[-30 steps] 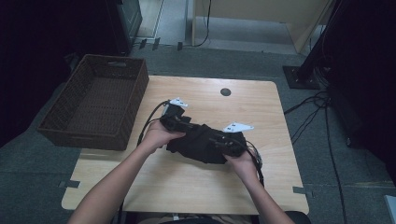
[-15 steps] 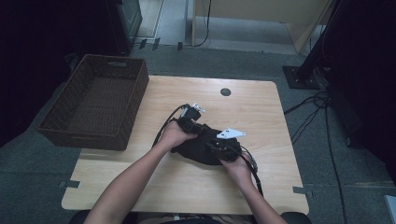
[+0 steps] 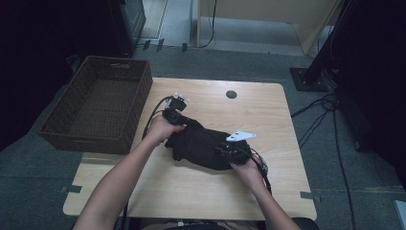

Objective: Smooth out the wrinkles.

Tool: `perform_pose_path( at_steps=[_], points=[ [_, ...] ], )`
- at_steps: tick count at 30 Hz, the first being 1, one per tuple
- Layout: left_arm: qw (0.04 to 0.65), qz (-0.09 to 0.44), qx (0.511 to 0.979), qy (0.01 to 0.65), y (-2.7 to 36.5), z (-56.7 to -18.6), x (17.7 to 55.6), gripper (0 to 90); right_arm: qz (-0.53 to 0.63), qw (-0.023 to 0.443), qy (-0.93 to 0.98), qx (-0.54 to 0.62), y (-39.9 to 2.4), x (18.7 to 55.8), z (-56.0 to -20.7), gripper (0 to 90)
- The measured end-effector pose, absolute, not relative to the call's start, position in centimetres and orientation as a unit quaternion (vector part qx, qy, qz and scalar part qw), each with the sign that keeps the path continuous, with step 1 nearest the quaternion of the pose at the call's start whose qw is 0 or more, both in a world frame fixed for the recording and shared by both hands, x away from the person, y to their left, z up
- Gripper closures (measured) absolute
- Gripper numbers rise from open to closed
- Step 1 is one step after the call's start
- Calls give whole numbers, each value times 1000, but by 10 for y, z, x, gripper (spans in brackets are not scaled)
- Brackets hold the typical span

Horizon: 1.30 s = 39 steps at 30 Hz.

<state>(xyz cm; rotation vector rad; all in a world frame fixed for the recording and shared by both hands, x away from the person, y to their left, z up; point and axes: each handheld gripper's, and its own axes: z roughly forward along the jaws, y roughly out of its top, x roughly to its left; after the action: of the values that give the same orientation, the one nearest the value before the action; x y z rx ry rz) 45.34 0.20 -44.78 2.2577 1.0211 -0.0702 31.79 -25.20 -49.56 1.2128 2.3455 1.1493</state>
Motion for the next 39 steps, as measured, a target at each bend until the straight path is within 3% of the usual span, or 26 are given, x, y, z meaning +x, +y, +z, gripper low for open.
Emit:
perform_pose_path(
  at_steps=[12, 14, 16, 23, 26, 36, 39],
  points=[
    [332, -40, 841, 426, 34, -464, 455, 894, 390, 139, 809, 417, -263, 320, -496, 731],
    [341, -32, 836, 428, 34, -462, 456, 771, 391, 137, 809, 418, -262, 320, -495, 712],
    [363, -31, 830, 423, 34, -454, 459, 715, 389, 129, 810, 418, -262, 321, -491, 695],
    [341, -38, 851, 397, 9, -455, 478, 605, 394, 144, 808, 414, -264, 337, -477, 677],
    [306, -46, 873, 377, -1, -466, 481, 634, 392, 135, 811, 412, -260, 339, -483, 648],
    [259, -87, 900, 339, -9, -479, 477, 863, 380, 141, 824, 396, -253, 338, -489, 628],
    [259, -88, 890, 365, -4, -481, 478, 893, 380, 143, 825, 394, -252, 338, -490, 632]
  ],
)
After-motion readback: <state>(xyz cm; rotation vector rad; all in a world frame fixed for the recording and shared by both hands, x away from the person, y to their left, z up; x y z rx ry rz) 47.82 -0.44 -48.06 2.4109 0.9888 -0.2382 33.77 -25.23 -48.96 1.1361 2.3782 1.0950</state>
